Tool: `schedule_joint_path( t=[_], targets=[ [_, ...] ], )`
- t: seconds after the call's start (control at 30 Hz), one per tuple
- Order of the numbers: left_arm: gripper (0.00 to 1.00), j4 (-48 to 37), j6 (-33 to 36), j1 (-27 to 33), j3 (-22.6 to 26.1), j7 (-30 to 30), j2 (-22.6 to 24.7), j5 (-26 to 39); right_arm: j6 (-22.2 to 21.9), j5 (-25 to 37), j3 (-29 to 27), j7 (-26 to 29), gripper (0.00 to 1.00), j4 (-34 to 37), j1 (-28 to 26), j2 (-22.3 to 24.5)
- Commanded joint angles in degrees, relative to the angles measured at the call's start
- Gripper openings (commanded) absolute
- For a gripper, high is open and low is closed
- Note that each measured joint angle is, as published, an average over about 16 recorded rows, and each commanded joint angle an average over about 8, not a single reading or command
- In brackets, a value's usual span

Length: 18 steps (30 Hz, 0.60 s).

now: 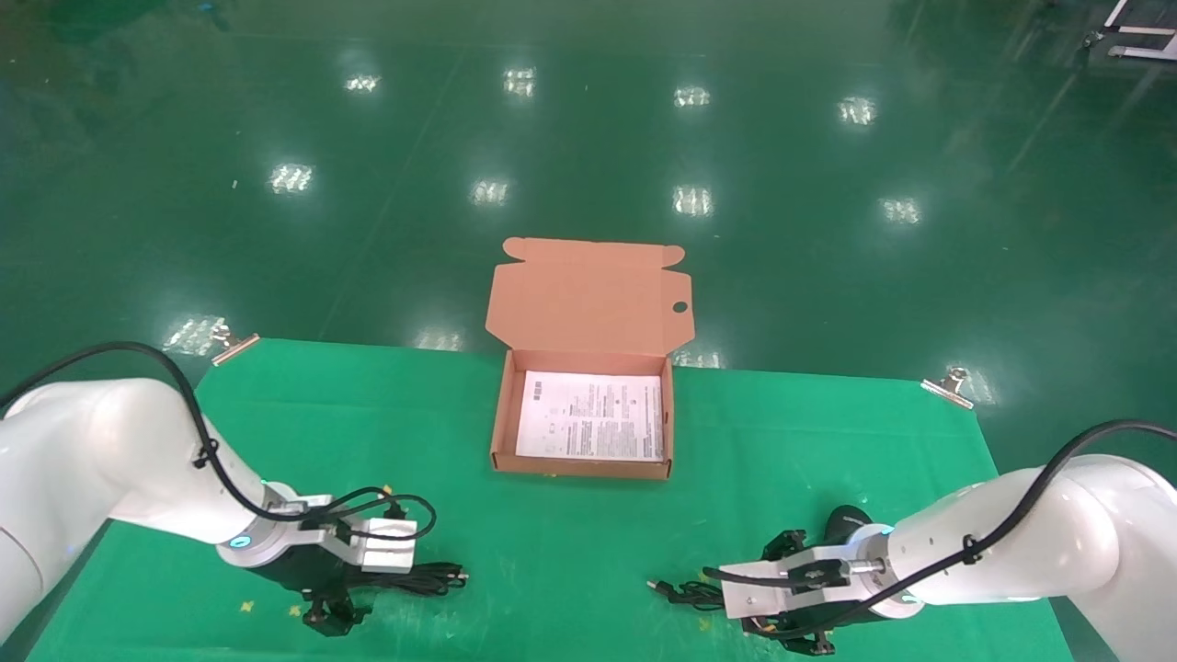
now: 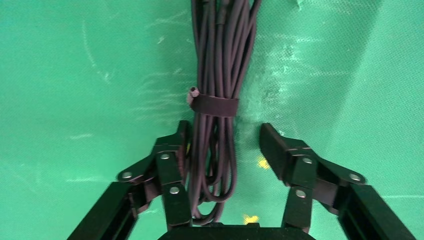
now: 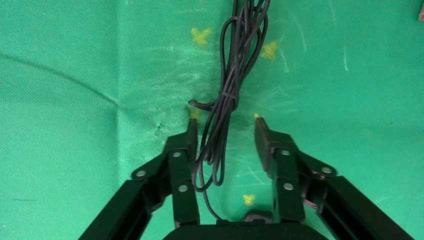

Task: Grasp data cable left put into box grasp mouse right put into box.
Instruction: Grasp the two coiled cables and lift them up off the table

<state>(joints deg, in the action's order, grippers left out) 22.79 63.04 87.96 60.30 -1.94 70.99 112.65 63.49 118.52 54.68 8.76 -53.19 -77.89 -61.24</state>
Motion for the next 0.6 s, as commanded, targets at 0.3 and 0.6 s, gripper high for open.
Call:
schedule_joint_path(
  t=[0.3,0.6],
  targets=[
    [0.00,0.1,-0.1,0.0,-0.1,0.0,0.0,0.0,0.1,0.0,0.0,0.0,0.00,-0.1,0.0,0.0],
    [0.00,0.2,-0.1,0.0,-0.1,-0.1,-0.1,0.1,0.1,0.0,0.0,0.1,0.00,-0.1,-0.1,0.1]
  ],
)
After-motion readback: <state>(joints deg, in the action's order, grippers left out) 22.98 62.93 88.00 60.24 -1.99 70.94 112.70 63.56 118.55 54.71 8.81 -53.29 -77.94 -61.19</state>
